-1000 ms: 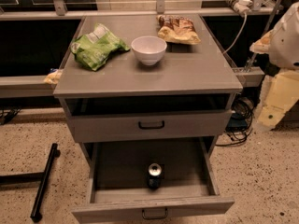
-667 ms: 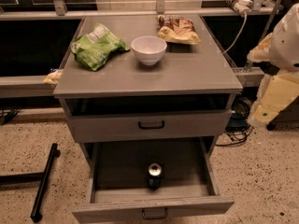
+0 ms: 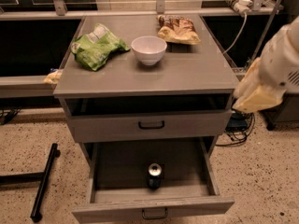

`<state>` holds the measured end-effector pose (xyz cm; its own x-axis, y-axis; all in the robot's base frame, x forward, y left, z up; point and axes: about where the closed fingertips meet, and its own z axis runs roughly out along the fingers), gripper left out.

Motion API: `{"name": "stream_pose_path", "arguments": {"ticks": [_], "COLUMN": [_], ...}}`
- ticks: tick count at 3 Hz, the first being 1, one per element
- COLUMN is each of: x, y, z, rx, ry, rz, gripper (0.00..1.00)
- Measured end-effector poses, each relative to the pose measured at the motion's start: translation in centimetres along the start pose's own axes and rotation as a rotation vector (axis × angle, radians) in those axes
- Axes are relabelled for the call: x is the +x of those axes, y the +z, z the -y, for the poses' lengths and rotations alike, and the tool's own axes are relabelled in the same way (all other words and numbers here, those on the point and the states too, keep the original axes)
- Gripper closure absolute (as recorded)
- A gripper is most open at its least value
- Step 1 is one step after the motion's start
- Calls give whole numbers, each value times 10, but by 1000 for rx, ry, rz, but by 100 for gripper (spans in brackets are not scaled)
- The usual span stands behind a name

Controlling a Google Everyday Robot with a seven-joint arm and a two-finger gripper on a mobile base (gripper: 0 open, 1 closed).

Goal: Pick pepsi can from middle drawer and place on counter

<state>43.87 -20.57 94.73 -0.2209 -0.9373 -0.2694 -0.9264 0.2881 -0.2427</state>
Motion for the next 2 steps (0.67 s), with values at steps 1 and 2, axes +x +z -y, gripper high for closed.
{"name": "stream_pose_path", "arguments": {"ticks": [1, 2], "x": [-6, -10], "y": [70, 168], "z": [-34, -67], "rx": [-73, -130], "ry": [9, 85], "rz": [113, 254], "gripper": [88, 100]}}
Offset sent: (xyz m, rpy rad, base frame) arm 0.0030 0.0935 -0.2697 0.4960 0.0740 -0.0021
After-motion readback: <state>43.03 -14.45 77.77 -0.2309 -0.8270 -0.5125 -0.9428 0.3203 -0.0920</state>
